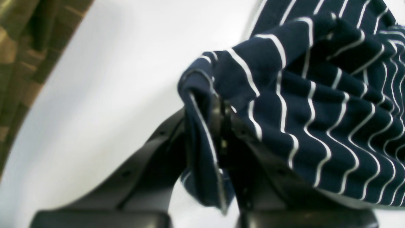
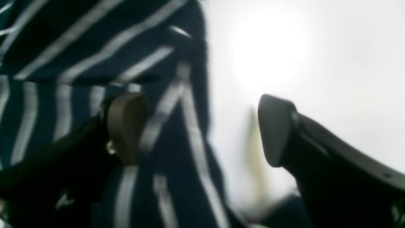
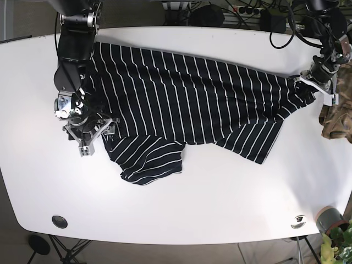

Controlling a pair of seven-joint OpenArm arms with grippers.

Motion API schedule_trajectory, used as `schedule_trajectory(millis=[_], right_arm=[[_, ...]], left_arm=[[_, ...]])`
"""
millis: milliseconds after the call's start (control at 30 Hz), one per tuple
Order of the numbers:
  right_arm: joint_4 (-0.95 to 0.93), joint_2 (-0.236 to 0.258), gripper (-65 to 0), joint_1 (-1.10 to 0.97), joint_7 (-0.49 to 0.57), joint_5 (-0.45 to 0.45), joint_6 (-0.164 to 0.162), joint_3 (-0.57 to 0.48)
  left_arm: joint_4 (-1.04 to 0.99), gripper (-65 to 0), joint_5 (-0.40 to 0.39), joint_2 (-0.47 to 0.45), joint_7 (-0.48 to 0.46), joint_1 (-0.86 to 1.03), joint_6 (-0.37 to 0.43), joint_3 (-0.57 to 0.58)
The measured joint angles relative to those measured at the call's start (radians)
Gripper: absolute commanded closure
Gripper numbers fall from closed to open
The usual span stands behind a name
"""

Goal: Fold the T-shirt properly
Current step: 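Grasp the shirt's edge with the right gripper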

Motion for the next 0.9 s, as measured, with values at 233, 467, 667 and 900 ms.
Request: schedule_trajectory(millis=[233, 467, 667, 900], right_arm=[[-0.010, 0.012, -50.3, -0.003, 0.014, 0.003, 0.001, 0.043], [-0.010, 0.035, -50.3, -0.006, 0.007, 0.002, 0.061, 0.049], [0.000, 0.004, -49.9, -0.005, -0.019, 0.002, 0.081, 0.051], [0.002, -0.017, -28.2, -0.008, -0.009, 0.005, 0.084, 0.051]], left_arm=[[0.000, 0.0, 0.000, 0.000, 0.000, 0.000, 0.000, 0.008], [-0.001, 0.0, 0.000, 0.001, 0.002, -0.006, 0.000, 0.008], [-0.003, 0.0, 0.003, -0.001, 0.000, -0.023, 0.000, 0.008], [-0.003, 0.0, 0.003, 0.000, 0.001, -0.022, 0.000, 0.008]])
